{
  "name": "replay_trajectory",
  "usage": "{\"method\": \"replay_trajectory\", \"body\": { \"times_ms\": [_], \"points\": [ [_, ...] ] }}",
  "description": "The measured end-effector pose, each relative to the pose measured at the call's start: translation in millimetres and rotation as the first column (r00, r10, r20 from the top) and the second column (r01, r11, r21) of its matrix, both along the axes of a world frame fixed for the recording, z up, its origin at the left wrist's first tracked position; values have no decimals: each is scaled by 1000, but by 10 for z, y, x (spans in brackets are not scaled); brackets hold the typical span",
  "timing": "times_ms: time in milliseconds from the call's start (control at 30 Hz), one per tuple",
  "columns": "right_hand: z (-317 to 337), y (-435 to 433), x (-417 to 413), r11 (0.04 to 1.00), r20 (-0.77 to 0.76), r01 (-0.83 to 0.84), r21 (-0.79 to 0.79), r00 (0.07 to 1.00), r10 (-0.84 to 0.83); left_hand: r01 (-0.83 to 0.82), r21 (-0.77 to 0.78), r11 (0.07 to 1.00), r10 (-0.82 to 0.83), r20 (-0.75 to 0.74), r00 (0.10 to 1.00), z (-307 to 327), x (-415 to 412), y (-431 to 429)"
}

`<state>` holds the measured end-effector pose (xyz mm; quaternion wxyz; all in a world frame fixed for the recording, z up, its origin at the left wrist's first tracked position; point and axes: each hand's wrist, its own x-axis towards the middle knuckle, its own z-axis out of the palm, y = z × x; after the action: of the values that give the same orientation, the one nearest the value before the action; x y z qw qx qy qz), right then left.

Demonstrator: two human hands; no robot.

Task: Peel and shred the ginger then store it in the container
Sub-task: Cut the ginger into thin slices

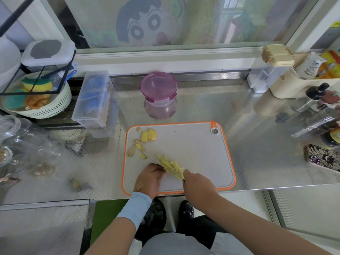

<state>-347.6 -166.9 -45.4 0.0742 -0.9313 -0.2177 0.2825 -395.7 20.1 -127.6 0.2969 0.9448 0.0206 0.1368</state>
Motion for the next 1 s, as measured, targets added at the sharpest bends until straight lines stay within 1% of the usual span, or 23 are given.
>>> {"method": "replay_trajectory", "body": {
  "times_ms": [167, 267, 467, 733, 867, 1000],
  "points": [
    [-44, -64, -6, 1000, -16, 0, -9, 1000, 0, 2, -6, 1000, -2, -10, 1000, -5, 11, -10],
    [-60, 31, 39, 999, -39, -15, -38, 999, 13, 16, -6, 1000, -16, -25, 1000, -34, 18, 1],
    [-65, 221, 143, 999, -89, -2, -44, 996, -2, 1, -10, 1000, -1, -37, 999, -43, 0, -1],
    [19, 42, 79, 998, -44, -6, -58, 999, 4, -4, -30, 1000, 4, -5, 1000, 9, -1, -8],
    [23, -51, 15, 998, -46, -16, -54, 999, 13, -3, -41, 999, 3, -4, 1000, 45, -10, -13],
    [11, 41, 52, 998, -71, -18, -56, 997, 14, 3, -43, 999, -5, -31, 999, -5, -1, -10]
  ]
}}
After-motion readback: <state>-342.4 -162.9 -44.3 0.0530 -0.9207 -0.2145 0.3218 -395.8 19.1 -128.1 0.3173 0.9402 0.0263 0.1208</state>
